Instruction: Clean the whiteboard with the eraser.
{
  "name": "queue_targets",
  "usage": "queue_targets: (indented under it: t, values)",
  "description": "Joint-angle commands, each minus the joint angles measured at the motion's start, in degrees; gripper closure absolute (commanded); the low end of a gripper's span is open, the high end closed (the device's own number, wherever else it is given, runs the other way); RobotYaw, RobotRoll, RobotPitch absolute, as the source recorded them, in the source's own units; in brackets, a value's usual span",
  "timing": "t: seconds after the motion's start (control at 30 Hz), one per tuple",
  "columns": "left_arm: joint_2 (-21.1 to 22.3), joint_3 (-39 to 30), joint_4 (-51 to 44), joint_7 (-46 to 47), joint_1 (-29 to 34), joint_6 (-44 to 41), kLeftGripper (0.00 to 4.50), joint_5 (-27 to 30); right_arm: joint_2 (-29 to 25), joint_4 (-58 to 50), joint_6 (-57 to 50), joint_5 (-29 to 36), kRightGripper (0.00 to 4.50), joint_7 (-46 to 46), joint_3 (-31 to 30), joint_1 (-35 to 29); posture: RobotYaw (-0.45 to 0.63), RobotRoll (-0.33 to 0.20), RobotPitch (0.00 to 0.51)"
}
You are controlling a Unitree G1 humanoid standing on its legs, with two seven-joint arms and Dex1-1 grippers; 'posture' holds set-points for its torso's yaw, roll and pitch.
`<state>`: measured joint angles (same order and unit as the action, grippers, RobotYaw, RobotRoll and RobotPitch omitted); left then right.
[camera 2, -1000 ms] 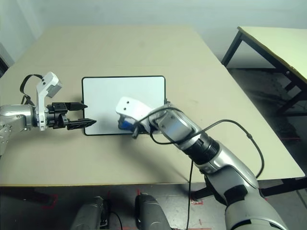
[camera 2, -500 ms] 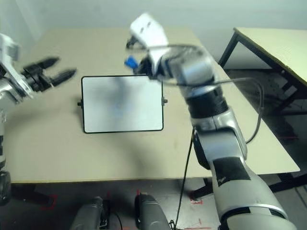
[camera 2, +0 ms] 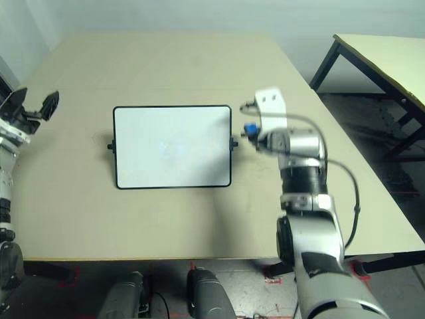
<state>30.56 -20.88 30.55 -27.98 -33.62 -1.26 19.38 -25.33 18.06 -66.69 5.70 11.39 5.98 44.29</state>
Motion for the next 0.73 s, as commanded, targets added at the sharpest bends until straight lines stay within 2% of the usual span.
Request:
queue_targets:
  t: [0.03, 0.1, 0.13, 0.43, 0.53, 0.63, 0.73]
  values:
    - [-1.43, 0.69, 1.98, 0.54, 1.7, 0.73, 0.0, -0.8, -0.03, -1.7, -1.06, 0.1, 3.98, -0.24, 0.57, -2.51, -0.07, 0.0, 0.108]
    - [-2.42, 0.97, 2.63, 0.81, 1.77, 1.18, 0.0, -0.92, 0.16, -1.89, 0.5, 0.41, 3.24, -0.41, 1.68, -2.47, -0.07, 0.0, 0.104]
    - [-2.83, 1.04, 2.87, 1.06, 1.53, 1.38, 0.0, -0.95, 0.08, -1.86, 2.03, 0.55, 3.0, -0.49, 2.39, -2.31, -0.07, 0.0, 0.103]
    - [-3.84, -0.36, 8.29, 4.31, -1.89, 8.7, 0.0, -1.4, -2.32, -0.05, 24.76, 1.09, 0.01, -0.2, 8.14, -3.94, -0.09, 0.0, 0.095]
    - [-3.84, -0.7, 11.04, 5.52, -2.47, 12.92, 0.0, -2.0, -3.73, 7.04, 37.33, 0.54, 0.01, -1.45, 11.03, -4.85, -0.09, 0.0, 0.088]
    - [-3.34, -1.35, 15.08, 6.36, -2.64, 16.89, 0.0, -2.28, -5.15, 18.99, 53.81, -0.65, 0.01, -3.09, 12.2, -5.67, -0.08, 0.0, 0.068]
    - [-3.18, -1.91, 17.68, 7.92, -1.95, 19.45, 0.0, -2.45, -6.47, 29.89, 64.9, -0.97, 0.01, -4.73, 12.98, -5.6, -0.07, 0.0, 0.056]
